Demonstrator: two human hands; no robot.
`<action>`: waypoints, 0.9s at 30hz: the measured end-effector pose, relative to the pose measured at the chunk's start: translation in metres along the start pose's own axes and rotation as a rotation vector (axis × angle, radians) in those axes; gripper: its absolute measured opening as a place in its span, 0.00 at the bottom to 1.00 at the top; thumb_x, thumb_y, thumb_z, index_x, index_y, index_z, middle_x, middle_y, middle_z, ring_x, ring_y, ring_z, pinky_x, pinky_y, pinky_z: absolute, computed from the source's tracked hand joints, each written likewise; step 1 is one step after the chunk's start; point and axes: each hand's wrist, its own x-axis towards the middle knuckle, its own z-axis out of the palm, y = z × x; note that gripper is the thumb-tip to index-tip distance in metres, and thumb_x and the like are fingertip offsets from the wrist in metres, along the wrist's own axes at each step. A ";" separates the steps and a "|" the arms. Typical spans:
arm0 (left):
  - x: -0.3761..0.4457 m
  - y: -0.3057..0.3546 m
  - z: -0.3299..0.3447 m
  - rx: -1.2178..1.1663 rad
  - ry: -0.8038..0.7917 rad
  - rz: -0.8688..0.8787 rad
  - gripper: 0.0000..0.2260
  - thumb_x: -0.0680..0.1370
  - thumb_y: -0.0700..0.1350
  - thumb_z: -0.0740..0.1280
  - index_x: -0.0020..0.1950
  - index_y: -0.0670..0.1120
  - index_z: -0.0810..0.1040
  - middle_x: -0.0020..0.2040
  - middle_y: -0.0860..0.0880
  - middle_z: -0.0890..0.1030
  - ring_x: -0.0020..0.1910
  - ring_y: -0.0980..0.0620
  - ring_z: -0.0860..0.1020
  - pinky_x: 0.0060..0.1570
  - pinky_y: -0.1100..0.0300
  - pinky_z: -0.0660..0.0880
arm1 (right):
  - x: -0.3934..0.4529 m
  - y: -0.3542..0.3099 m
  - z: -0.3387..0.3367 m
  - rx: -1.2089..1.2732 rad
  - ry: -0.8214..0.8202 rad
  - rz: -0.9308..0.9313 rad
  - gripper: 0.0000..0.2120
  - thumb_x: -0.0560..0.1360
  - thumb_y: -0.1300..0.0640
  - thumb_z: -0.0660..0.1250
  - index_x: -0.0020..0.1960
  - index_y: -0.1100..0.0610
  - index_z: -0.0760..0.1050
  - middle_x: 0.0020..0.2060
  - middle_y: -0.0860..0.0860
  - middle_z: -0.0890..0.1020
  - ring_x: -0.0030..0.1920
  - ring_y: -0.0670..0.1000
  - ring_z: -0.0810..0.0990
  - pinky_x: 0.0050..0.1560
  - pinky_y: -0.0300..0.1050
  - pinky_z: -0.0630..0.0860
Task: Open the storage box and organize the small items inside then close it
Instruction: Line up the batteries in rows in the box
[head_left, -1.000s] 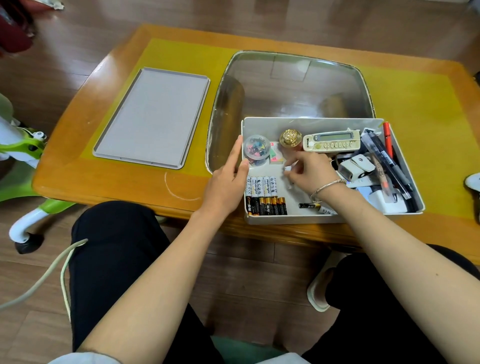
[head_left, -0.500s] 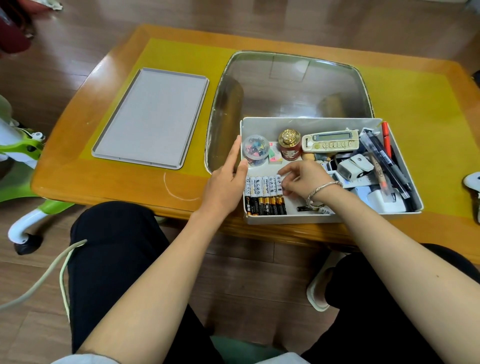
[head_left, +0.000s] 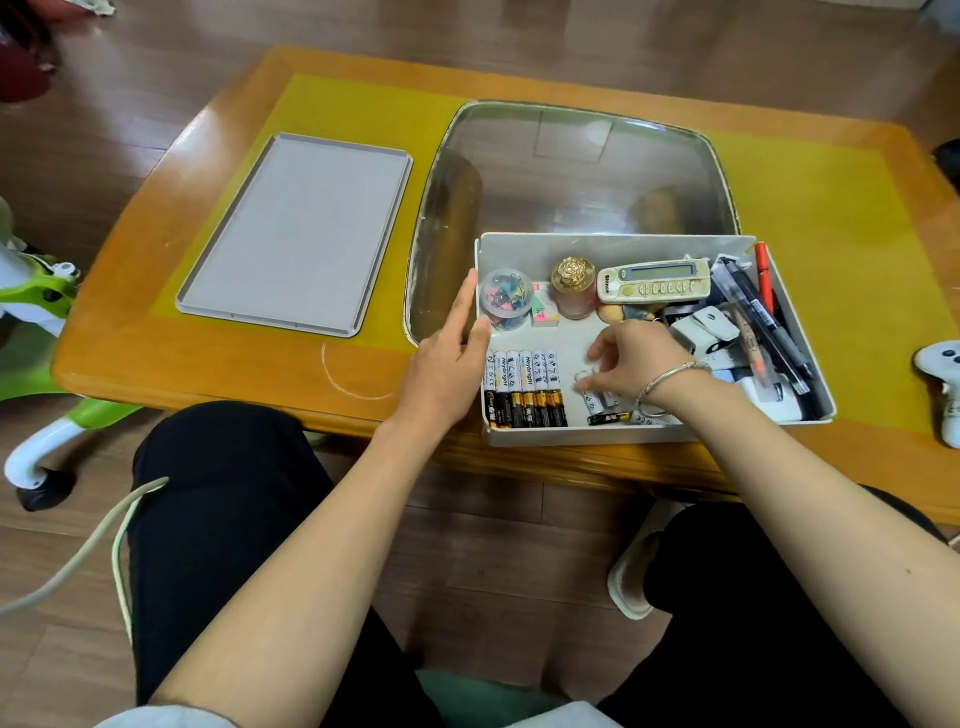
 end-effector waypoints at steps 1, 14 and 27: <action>0.000 0.000 0.000 0.002 0.003 0.002 0.23 0.83 0.55 0.50 0.77 0.64 0.46 0.55 0.47 0.80 0.48 0.50 0.80 0.43 0.45 0.80 | 0.000 0.000 0.003 -0.047 -0.021 0.011 0.19 0.63 0.48 0.78 0.48 0.56 0.77 0.39 0.50 0.80 0.43 0.49 0.76 0.48 0.43 0.74; 0.000 -0.001 0.001 0.018 -0.004 0.003 0.23 0.83 0.55 0.50 0.76 0.66 0.45 0.47 0.48 0.81 0.44 0.48 0.79 0.42 0.45 0.79 | 0.001 -0.001 0.010 -0.244 0.037 0.048 0.09 0.71 0.55 0.65 0.38 0.60 0.71 0.41 0.59 0.77 0.46 0.60 0.77 0.40 0.44 0.69; 0.002 -0.003 0.001 0.022 0.004 0.009 0.23 0.83 0.56 0.50 0.76 0.64 0.46 0.47 0.51 0.80 0.41 0.53 0.79 0.38 0.47 0.80 | 0.003 -0.016 0.011 0.210 -0.100 -0.009 0.20 0.71 0.65 0.68 0.62 0.59 0.74 0.41 0.55 0.84 0.41 0.53 0.83 0.50 0.50 0.80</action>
